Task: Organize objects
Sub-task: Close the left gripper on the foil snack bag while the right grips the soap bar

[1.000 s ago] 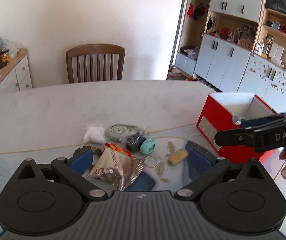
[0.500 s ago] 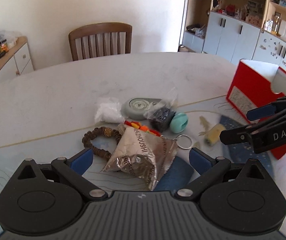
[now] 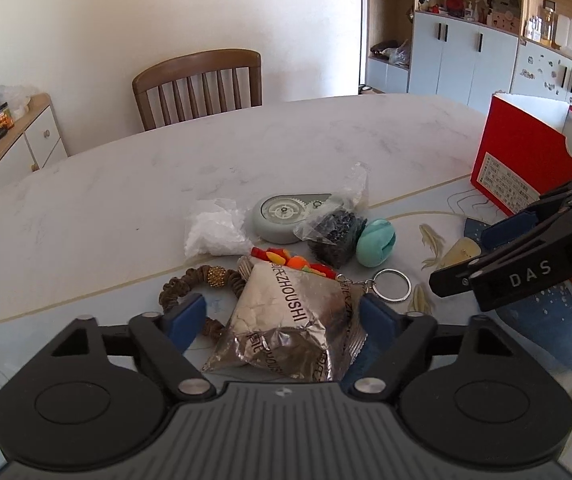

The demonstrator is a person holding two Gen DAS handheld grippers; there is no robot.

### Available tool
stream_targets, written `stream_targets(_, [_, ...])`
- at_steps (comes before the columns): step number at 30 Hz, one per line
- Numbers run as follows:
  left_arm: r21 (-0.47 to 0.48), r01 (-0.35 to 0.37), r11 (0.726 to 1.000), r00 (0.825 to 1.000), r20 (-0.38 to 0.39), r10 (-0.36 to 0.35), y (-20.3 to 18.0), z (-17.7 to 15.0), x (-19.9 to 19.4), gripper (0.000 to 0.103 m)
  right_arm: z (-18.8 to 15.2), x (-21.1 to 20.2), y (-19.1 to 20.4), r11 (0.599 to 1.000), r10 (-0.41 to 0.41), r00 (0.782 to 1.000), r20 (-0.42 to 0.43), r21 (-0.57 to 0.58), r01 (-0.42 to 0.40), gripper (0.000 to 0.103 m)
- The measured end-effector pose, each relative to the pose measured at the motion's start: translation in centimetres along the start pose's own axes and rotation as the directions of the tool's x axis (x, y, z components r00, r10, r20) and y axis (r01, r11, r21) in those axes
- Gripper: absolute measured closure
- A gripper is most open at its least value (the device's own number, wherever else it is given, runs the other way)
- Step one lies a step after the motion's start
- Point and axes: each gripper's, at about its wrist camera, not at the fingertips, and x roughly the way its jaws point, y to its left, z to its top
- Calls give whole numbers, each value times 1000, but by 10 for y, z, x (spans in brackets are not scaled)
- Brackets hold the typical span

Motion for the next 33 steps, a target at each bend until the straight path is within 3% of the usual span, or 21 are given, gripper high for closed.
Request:
stream_targets(3, [8, 4, 1000, 1000, 3, -4, -2, -1, 0, 35, 1, 2, 2, 1000, -4, 1000, 9, -16, 4, 25])
stream_targets(7, [20, -1, 1000, 1000, 9, 1, -6, -1, -1, 37, 1, 2, 4, 999, -10, 1000, 13, -33, 10, 34])
stream_targets(13, [12, -11, 1000, 1000, 3, 11, -8, 0, -3, 45, 0, -3, 9, 998, -17, 1000, 6, -55, 18, 53])
stream_targets(20, [-12, -12, 1000, 1000, -14, 12, -7, 0, -9, 52, -5, -14, 8, 999, -24, 1000, 12, -46, 25, 53])
stream_targets(33, [-105, -11, 994, 999, -32, 8, -4, -13, -44, 54, -29, -69, 15, 999, 27, 998, 54, -34, -26, 53])
